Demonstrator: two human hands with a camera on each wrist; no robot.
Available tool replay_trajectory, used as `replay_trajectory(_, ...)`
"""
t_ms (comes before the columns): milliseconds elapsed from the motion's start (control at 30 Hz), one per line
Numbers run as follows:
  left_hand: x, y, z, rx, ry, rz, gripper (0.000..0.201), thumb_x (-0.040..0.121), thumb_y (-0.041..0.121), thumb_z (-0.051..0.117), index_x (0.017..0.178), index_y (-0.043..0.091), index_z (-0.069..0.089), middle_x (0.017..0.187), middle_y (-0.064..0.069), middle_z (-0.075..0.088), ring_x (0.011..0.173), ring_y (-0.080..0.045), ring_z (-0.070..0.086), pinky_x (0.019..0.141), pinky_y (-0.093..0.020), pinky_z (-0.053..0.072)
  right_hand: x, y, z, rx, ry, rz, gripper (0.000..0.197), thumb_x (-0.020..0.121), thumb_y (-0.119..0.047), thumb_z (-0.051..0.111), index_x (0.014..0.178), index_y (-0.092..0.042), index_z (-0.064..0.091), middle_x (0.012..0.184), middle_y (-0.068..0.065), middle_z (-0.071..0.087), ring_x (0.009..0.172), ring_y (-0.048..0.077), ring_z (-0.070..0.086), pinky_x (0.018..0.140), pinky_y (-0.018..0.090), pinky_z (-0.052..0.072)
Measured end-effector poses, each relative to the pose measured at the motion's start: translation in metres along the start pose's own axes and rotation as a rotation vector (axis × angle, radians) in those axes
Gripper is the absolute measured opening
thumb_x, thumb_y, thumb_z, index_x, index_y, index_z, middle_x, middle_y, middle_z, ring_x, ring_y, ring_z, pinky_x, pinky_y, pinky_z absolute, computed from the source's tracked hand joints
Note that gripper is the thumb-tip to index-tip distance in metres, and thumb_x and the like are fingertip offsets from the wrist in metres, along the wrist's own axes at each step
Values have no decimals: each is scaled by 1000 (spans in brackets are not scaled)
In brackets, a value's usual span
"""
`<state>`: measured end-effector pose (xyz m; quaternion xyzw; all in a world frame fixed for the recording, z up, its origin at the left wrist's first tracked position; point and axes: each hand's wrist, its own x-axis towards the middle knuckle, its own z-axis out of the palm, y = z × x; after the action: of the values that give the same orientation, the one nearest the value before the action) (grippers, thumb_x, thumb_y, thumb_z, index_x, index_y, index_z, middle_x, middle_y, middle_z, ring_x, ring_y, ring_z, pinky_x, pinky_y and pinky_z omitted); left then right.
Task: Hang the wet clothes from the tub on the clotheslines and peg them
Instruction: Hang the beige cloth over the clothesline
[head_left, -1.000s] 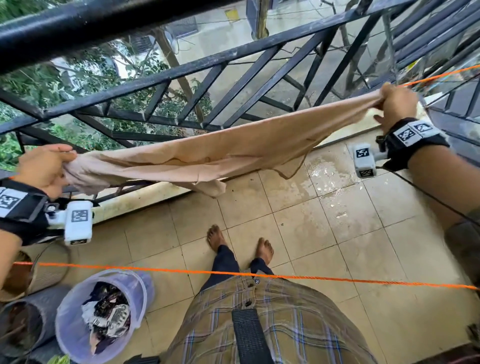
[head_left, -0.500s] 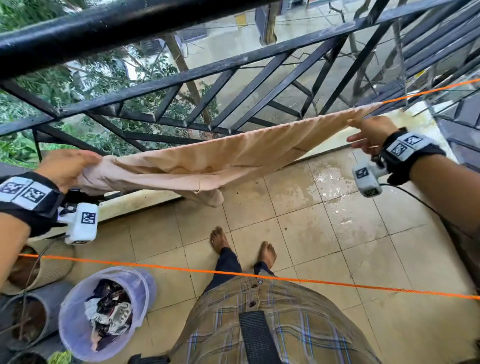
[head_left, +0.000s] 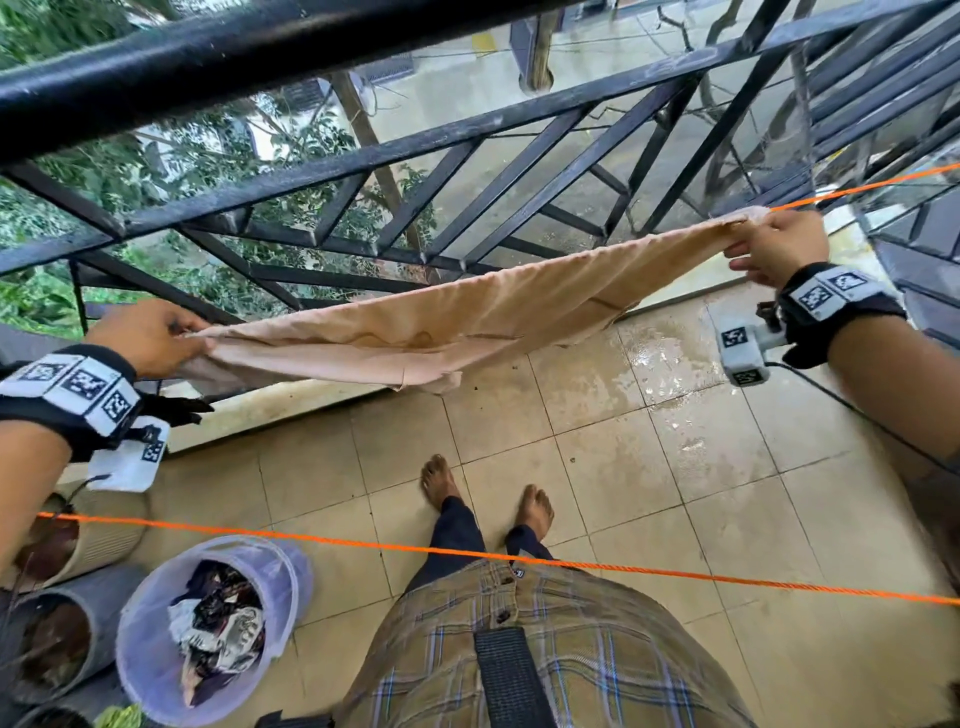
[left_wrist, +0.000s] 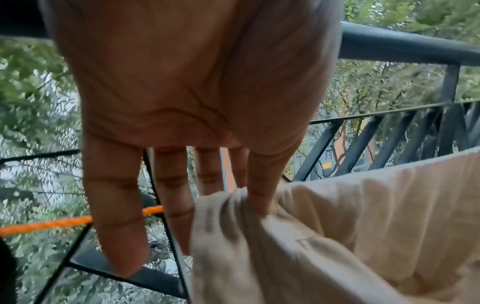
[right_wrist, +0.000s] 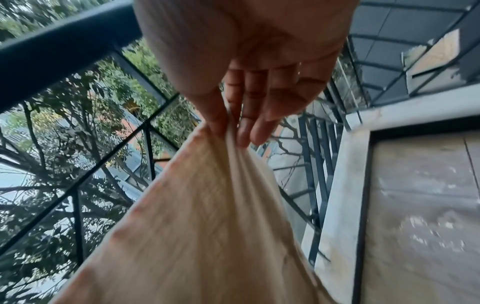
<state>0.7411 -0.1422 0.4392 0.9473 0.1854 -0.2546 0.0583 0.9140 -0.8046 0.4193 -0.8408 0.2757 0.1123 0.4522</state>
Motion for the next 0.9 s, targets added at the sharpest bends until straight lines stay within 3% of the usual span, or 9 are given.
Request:
replay_trajectory(100, -3, -24, 0, 33, 51, -17, 11, 85, 35, 75, 92, 26, 75, 66, -5, 67, 63, -26, 63, 64, -37, 54, 5, -9, -36, -18, 5, -28, 11, 70, -25, 70, 68, -17, 64, 46, -9, 62, 46, 4, 60, 39, 14, 38)
replay_trajectory(167, 0, -36, 4, 80, 70, -25, 16, 84, 35, 76, 94, 23, 76, 67, -4, 67, 63, -25, 63, 63, -34, 53, 17, -13, -63, -6, 83, -16, 7, 72, -21, 70, 71, -20, 64, 53, -10, 65, 62, 10, 64, 55, 21, 53)
replay_trajectory(233, 0, -32, 6, 139, 60, -25, 14, 84, 34, 75, 91, 22, 74, 70, -5, 65, 64, -26, 62, 62, -34, 52, 31, -15, -79, -5, 167, -3, 5, 72, -20, 66, 74, -22, 62, 56, -13, 66, 71, 11, 66, 76, 30, 59)
replay_trajectory(300, -3, -19, 7, 204, 34, -2, 12, 85, 37, 73, 87, 24, 72, 69, -5, 64, 62, -26, 61, 59, -33, 52, 29, -19, -78, 26, 112, 6, 11, 81, -14, 61, 74, -23, 59, 52, -13, 64, 60, 7, 62, 65, 26, 57)
replay_trajectory(400, -2, -12, 9, 236, -57, -44, 19, 82, 47, 71, 86, 29, 69, 79, -6, 68, 71, -26, 64, 67, -35, 56, 12, -28, -51, -85, 33, -115, 18, 81, -10, 66, 71, -24, 60, 54, -9, 61, 54, 7, 56, 49, 21, 46)
replay_trajectory(500, -4, -9, 1, 180, -113, -57, 46, 80, 59, 69, 114, 29, 68, 112, -9, 70, 96, -30, 66, 81, -37, 55, 1, -38, -24, -212, 6, -307, 6, 68, -31, 71, 72, -29, 67, 67, -7, 62, 59, 7, 55, 63, 30, 51)
replay_trajectory(567, -13, -4, -10, 99, -66, -57, 54, 83, 57, 68, 127, 26, 64, 126, -12, 66, 109, -34, 64, 92, -40, 52, -14, -47, -1, -299, -77, -393, 11, 74, -28, 71, 83, -23, 72, 74, -1, 66, 66, 12, 59, 74, 35, 51)
replay_trajectory(667, -34, -3, -20, 51, 38, -31, 50, 87, 51, 66, 129, 25, 63, 130, -12, 64, 116, -36, 61, 95, -43, 48, -49, -64, 38, -472, -210, -569, 12, 85, -18, 69, 96, -13, 73, 90, 4, 70, 83, 18, 64, 83, 33, 53)
replay_trajectory(900, -67, -11, -9, -7, 9, 82, 48, 88, 34, 70, 132, 17, 61, 139, -10, 57, 127, -31, 52, 104, -40, 42, -130, -107, 149, -641, -471, -904, 18, 89, -24, 67, 106, -19, 70, 105, 3, 71, 97, 23, 65, 84, 35, 52)
